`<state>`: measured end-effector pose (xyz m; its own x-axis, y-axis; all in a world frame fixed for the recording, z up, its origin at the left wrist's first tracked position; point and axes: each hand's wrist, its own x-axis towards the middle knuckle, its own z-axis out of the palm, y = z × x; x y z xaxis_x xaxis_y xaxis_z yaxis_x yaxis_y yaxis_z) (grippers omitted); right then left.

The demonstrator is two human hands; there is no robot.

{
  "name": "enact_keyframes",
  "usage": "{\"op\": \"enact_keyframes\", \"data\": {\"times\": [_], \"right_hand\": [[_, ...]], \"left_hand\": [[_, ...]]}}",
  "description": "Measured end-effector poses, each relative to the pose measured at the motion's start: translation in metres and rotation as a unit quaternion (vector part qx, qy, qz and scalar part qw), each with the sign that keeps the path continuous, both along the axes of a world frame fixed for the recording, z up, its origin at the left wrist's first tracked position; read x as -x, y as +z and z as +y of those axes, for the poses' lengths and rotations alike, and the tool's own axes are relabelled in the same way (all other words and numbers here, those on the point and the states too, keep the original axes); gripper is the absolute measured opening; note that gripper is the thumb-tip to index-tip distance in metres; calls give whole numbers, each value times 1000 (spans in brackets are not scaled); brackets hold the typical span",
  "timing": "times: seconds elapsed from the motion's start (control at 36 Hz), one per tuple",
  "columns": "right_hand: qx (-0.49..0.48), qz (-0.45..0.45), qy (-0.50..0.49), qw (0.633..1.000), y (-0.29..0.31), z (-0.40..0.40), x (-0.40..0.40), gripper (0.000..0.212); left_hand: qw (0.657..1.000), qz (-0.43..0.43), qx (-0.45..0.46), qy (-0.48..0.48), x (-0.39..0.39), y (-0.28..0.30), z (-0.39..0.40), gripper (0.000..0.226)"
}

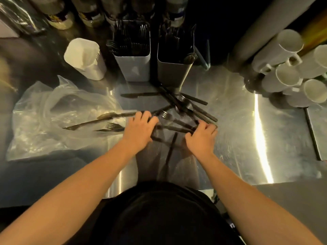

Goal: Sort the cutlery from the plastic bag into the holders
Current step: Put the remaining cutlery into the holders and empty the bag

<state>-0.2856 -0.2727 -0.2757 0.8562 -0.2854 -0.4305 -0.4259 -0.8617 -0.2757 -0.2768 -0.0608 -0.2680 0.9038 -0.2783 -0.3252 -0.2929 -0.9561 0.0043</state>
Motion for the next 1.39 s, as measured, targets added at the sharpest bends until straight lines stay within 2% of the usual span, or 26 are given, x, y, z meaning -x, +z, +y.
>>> {"op": "enact_keyframes", "data": {"times": [0.14, 0.19, 0.25, 0.33, 0.39, 0.5, 0.58, 0.67, 0.72, 0.81, 0.86, 0.92, 1.03, 1.11, 1.17, 1.25, 1.31, 1.39], "right_hand": [[-82, -27, 81, 993, 1, 9, -23, 52], [-80, -69, 98, 990, 4, 8, -33, 52], [-35, -111, 95, 989, 6, 5, -43, 59], [-6, -56, 95, 994, 4, -1, -59, 82], [3, -9, 109, 994, 2, -2, -66, 90], [12, 9, 145, 989, 3, 2, -75, 76], [-10, 26, 197, 980, 4, 7, -81, 63], [11, -7, 221, 975, 6, 8, -82, 69], [-2, -17, 196, 981, 7, 5, -84, 91], [-26, 24, 211, 977, 2, 4, -89, 125], [-17, 51, 227, 972, 0, 8, -92, 134], [-8, 48, 234, 971, 0, 13, -95, 133], [2, 7, 337, 942, 5, 32, -96, 109], [-43, 17, 370, 928, 8, 46, -98, 95], [-71, 4, 373, 925, 10, 48, -101, 98], [-41, -1, 349, 936, 11, 37, -103, 119], [-3, 32, 304, 952, 10, 25, -104, 131], [1, 103, 201, 974, 8, 7, -99, 133]], "left_hand": [[994, -40, 61, 80, -24, 10, 3, 46], [989, -41, 79, 115, -15, 19, -15, 51], [989, 25, 84, 123, 5, 26, -39, 68], [988, 135, 18, 67, 35, 25, -67, 80], [989, 144, -4, 29, 45, 19, -68, 70], [994, 104, -20, -5, 40, 13, -47, 43], [998, 42, -39, -27, 26, 13, -27, 36], [999, -20, -41, -1, 7, 16, -7, 49], [998, -44, -39, 29, -7, 19, 3, 68], [998, -16, -55, 32, -31, 20, 12, 105], [996, 6, -84, 1, -50, 21, 11, 129], [994, 17, -102, -38, -66, 20, 9, 141], [991, 32, -94, -85, -91, 15, 11, 147], [992, 56, -77, -86, -100, 11, 20, 140], [993, 60, -68, -77, -103, 10, 24, 132], [992, 40, -89, -79, -102, 9, 29, 125], [991, 31, -109, -76, -100, 8, 32, 123], [991, 23, -118, -66, -96, 4, 36, 117]]}}
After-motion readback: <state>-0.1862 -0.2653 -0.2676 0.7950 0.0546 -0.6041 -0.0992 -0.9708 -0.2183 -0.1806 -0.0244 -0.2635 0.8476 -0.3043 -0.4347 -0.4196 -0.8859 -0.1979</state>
